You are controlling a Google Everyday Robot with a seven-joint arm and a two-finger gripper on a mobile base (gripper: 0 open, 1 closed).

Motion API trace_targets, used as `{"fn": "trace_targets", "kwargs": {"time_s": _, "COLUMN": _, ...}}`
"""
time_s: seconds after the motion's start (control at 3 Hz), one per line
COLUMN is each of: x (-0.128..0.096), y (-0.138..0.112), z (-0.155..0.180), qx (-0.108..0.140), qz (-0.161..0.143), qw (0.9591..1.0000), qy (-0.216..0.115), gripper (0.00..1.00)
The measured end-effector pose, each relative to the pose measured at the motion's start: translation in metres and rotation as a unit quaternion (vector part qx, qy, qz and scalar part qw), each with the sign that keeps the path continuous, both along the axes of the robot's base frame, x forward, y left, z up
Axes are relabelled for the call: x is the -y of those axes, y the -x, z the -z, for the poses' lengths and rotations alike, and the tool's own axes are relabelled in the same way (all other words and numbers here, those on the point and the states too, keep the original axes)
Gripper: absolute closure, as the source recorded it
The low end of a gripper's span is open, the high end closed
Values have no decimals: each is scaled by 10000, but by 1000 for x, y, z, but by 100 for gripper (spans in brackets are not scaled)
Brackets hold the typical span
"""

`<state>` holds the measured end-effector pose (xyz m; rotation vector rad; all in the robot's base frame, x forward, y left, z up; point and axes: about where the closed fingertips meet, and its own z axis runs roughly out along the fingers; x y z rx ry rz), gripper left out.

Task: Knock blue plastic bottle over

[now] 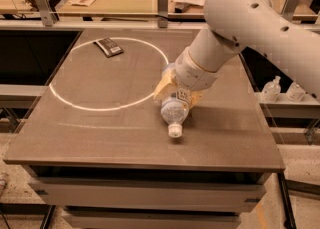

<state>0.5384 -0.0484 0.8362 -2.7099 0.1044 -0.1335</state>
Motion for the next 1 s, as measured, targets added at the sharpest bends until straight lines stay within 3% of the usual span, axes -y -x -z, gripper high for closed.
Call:
{"fn": "trace_targets", "kwargs": {"time_s": 0.33, "x": 0, "y": 0, "z": -2, "qx": 0, "qz": 0, "qw": 10000, "qy": 0, "gripper": 0}}
{"fn": "trace_targets", "kwargs": {"time_s": 1.0, "x": 0, "y": 0, "z": -7, "qx": 2, "qz": 3, "qw": 10000, "qy": 2, "gripper": 0}}
